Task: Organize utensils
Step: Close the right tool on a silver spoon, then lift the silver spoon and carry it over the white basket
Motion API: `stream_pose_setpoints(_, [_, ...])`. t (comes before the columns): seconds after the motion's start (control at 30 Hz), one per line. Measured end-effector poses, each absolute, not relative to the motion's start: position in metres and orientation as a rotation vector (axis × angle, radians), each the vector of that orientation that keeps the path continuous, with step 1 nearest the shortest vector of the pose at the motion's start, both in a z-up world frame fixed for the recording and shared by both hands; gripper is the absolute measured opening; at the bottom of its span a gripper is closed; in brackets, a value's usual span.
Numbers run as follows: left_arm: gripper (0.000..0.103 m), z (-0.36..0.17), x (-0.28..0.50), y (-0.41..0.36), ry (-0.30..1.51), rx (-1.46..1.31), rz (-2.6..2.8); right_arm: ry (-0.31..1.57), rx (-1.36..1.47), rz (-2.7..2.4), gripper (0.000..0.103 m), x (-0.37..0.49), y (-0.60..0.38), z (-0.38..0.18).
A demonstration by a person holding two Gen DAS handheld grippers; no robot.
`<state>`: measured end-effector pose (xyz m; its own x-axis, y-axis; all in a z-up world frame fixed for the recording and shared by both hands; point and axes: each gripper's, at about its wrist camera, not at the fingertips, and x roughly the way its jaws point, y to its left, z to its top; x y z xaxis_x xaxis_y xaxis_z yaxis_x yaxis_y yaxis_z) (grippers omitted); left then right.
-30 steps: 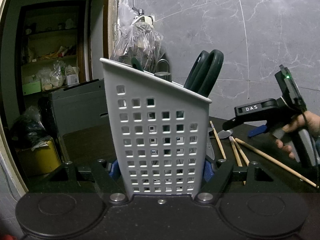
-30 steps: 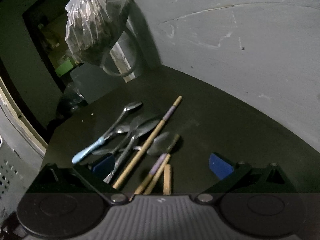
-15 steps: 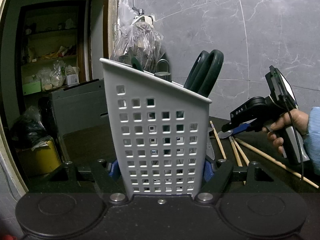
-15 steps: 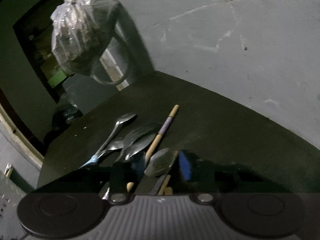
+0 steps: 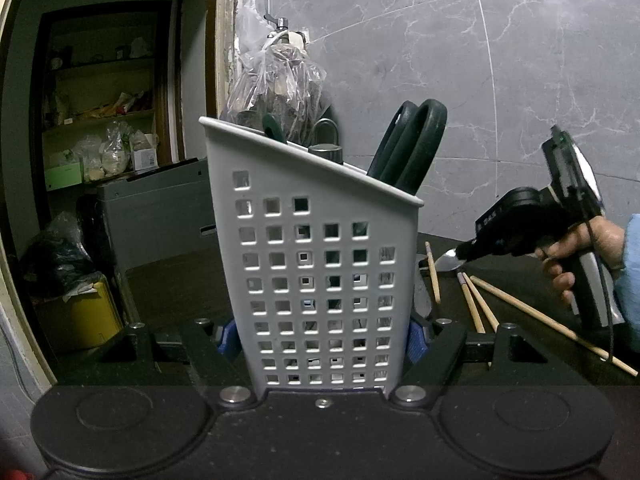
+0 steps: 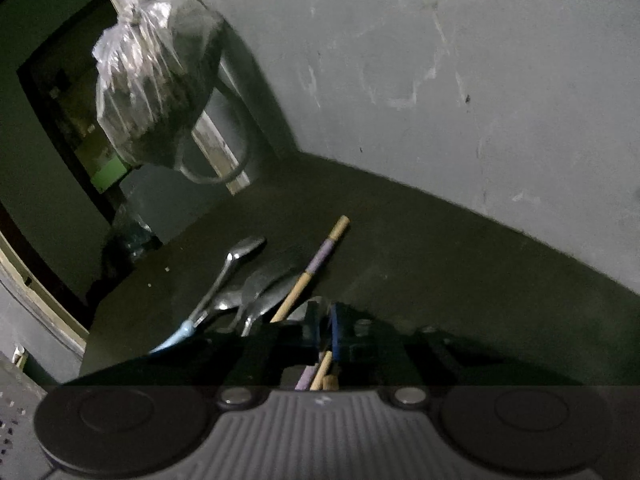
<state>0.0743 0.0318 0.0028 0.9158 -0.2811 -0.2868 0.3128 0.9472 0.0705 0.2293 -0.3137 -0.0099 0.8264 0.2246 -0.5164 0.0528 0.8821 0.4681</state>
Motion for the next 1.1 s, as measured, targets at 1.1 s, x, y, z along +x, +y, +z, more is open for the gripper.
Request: stream_pose_setpoints(1.1, [0.076,0.003,0.075,0.031,0.279,0.115,-0.307,0.24,-0.18,0.173,0.001,0.115,-0.225,0.086])
